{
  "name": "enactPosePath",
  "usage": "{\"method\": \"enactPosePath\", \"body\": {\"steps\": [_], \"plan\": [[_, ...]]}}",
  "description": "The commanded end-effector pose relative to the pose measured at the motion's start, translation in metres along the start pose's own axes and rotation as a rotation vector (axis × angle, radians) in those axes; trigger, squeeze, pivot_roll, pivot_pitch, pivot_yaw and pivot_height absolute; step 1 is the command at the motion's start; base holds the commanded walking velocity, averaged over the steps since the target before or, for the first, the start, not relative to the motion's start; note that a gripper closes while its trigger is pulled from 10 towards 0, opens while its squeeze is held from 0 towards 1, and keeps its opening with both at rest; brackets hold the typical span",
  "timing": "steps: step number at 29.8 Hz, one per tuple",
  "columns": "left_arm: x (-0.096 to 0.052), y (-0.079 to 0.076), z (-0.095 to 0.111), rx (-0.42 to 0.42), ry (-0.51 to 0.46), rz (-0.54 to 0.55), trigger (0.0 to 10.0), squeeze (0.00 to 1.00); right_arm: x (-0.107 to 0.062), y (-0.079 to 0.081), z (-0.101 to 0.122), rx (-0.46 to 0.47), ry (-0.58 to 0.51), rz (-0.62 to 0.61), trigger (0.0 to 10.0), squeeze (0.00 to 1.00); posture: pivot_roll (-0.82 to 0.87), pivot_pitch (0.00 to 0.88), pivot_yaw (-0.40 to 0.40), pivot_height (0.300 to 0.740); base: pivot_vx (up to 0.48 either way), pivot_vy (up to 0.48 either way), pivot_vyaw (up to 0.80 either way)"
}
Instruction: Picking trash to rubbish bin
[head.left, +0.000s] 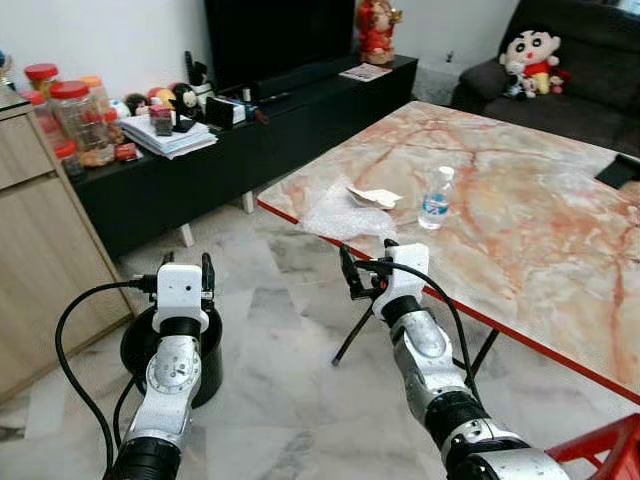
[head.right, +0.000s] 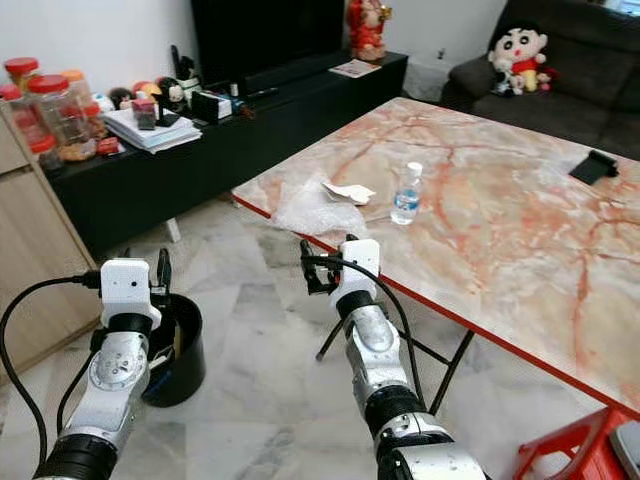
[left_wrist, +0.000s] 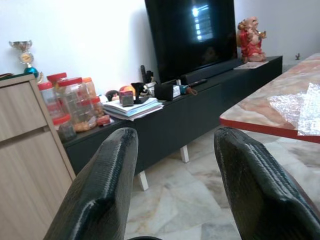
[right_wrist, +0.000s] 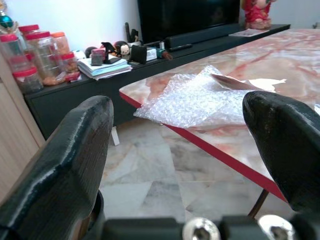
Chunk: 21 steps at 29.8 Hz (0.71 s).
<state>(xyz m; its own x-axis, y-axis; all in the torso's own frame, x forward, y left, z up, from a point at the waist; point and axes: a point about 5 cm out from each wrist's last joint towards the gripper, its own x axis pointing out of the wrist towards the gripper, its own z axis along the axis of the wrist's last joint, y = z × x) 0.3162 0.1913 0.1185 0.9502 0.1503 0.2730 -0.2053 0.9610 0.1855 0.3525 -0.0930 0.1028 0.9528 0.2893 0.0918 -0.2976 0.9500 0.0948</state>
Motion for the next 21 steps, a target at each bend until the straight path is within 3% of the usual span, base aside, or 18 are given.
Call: {"method": "enactPosePath", "body": {"steps": [1, 11, 21], "plan": [[0.008, 0.002, 0.008, -0.009, -0.017, 0.003, 10.0, 0.0, 0.003, 0.003, 0.003, -0.001, -0.004, 0.005, 10.0, 0.0, 0.02, 0.0, -0.029, 0.74, 0.0, 0.0, -0.8], [0.007, -0.011, 0.011, -0.031, -0.025, -0.074, 10.0, 0.0, 0.004, 0.007, 0.003, 0.001, -0.004, 0.008, 10.0, 0.0, 0.03, 0.0, -0.027, 0.74, 0.0, 0.0, -0.8], [0.008, -0.015, 0.014, -0.042, -0.024, -0.094, 10.0, 0.0, 0.006, 0.009, 0.005, -0.004, -0.01, 0.005, 10.0, 0.0, 0.02, 0.0, -0.025, 0.74, 0.0, 0.0, -0.8]]}}
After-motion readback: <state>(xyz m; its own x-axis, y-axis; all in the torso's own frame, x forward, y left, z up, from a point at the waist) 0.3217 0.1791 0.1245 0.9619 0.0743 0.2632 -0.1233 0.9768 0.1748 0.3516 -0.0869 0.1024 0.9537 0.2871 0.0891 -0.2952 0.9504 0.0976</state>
